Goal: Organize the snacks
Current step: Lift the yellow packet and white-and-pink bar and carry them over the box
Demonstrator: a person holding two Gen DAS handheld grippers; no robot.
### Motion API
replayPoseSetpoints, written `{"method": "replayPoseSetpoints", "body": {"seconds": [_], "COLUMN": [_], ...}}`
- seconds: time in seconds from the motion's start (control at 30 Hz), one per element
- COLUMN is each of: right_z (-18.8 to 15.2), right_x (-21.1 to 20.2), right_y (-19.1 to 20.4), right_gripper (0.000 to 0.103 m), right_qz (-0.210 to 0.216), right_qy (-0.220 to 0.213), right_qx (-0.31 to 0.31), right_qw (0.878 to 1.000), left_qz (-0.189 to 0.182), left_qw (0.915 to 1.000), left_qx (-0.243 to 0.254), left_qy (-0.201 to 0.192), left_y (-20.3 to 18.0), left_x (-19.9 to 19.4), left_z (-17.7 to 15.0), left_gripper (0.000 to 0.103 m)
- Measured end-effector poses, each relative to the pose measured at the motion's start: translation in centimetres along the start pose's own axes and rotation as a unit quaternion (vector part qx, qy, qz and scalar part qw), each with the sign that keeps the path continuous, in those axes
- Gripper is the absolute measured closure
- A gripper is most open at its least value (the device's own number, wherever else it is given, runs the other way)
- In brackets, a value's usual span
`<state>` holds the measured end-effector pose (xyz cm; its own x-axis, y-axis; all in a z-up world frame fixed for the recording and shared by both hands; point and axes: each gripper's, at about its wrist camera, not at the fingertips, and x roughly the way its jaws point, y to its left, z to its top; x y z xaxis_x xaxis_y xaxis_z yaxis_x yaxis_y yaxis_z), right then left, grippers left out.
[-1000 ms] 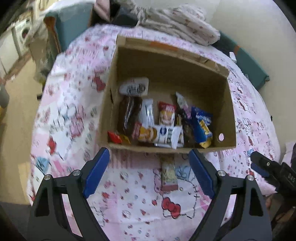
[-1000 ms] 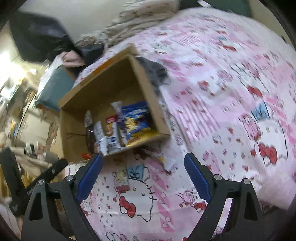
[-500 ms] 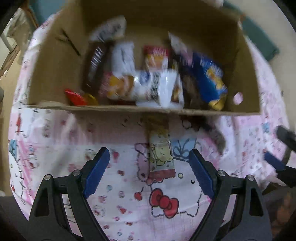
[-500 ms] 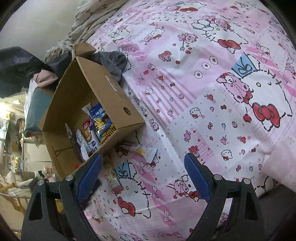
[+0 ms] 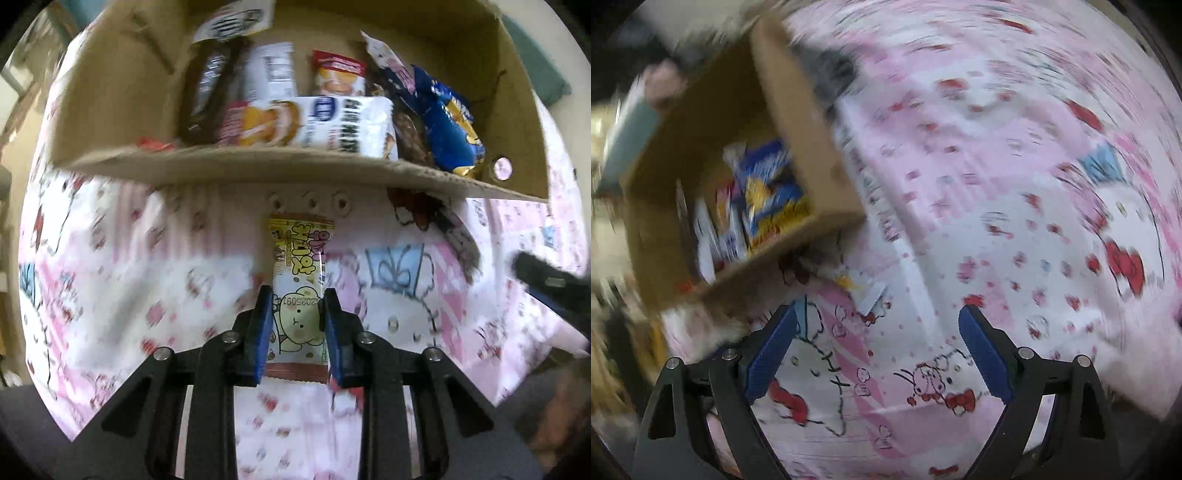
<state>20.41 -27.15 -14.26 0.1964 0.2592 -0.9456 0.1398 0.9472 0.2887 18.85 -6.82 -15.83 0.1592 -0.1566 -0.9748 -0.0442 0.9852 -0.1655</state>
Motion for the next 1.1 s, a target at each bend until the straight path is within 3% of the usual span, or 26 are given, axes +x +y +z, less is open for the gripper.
{"method": "replayPoseSetpoints", "body": {"seconds": [0.03, 0.1, 0.2, 0.3, 0.37, 0.47, 0.5, 0.53, 0.57, 0.83, 0.97, 1.1], "right_z": [0.1, 0.4, 0.8, 0.9, 0.7, -0.1, -0.6, -1.0, -1.4, -4.3, -5.7, -6.8], "right_x": [0.5, 1.8, 3.8, 5.2, 5.6, 5.5, 5.5, 5.5, 5.4, 2.3, -0.2, -3.3], "right_y": [0.7, 2.2, 3.7, 5.0, 5.9, 7.6, 8.1, 8.4, 8.6, 10.4, 10.7, 10.4], "right_gripper": [0.021, 0.023, 0.023, 0.028, 0.038, 0.061, 0.077, 0.084, 0.084, 0.085, 0.085, 0.085], "right_qz": [0.006, -0.021, -0.095, -0.121, -0.125, -0.127, -0.124, -0.120, -0.118, -0.040, 0.039, 0.116], "right_qy": [0.007, 0.014, 0.003, 0.006, 0.002, -0.003, 0.002, 0.007, 0.009, 0.018, 0.020, -0.005], "right_qx": [-0.015, -0.058, -0.110, -0.154, -0.179, -0.216, -0.228, -0.235, -0.241, -0.247, -0.221, -0.198], "right_qw": [1.000, 0.998, 0.989, 0.981, 0.976, 0.968, 0.966, 0.964, 0.963, 0.968, 0.974, 0.973], "left_qz": [-0.015, -0.024, -0.020, -0.004, -0.002, -0.003, -0.003, -0.003, 0.000, 0.026, 0.038, 0.028], "left_qw": [0.9998, 0.9995, 0.9993, 0.9992, 0.9987, 0.9980, 0.9978, 0.9975, 0.9974, 0.9964, 0.9950, 0.9903], "left_qx": [-0.014, -0.021, -0.031, -0.028, -0.032, -0.040, -0.042, -0.043, -0.044, -0.036, -0.039, -0.038], "left_qy": [-0.001, -0.001, -0.013, -0.028, -0.039, -0.048, -0.052, -0.055, -0.057, -0.072, -0.084, -0.131], "left_y": [1.1, 2.4, 4.2, 5.0, 5.8, 6.6, 6.9, 6.8, 6.8, 6.8, 7.1, 6.2], "left_x": [-0.9, -2.3, -4.5, -5.8, -6.5, -7.0, -7.1, -7.2, -7.3, -7.4, -8.0, -10.8], "left_z": [-0.4, -1.0, -2.0, -2.5, -2.8, -3.0, -3.0, -2.8, -2.7, -3.1, -3.5, -4.7], "left_gripper": [0.080, 0.080, 0.080, 0.080, 0.080, 0.080, 0.080, 0.080, 0.080, 0.080, 0.080, 0.080]}}
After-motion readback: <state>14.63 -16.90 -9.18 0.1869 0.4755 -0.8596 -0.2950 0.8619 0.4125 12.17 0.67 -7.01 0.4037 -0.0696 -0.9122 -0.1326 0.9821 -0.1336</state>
